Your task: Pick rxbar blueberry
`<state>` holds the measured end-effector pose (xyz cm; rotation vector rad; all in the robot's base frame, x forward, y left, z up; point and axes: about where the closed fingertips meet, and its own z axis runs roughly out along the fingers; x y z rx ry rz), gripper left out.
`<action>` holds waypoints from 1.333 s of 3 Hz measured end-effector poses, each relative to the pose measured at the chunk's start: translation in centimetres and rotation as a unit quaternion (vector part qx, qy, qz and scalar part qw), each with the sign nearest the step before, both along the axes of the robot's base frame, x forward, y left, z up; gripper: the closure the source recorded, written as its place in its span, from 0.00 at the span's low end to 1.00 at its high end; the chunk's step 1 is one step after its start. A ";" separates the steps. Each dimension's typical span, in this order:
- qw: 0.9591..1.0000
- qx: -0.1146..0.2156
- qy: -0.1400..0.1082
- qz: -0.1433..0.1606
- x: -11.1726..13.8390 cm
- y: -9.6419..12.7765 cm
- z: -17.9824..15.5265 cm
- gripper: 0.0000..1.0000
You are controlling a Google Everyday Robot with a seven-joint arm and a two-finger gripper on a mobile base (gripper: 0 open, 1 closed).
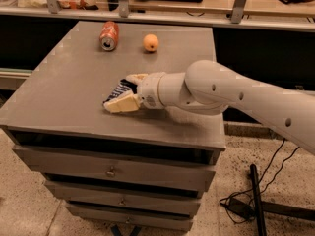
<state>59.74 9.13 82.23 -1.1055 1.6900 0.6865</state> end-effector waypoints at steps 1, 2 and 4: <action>1.000 0.000 0.000 0.000 0.0 0.0 0.0 0.80; 1.000 0.000 0.000 0.000 0.0 0.0 0.1 0.99; 0.994 0.099 -0.031 -0.041 2.0 -2.9 9.6 1.00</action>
Offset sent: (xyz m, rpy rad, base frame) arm 0.0278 -0.0237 0.0775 0.1424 -0.0270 -0.0943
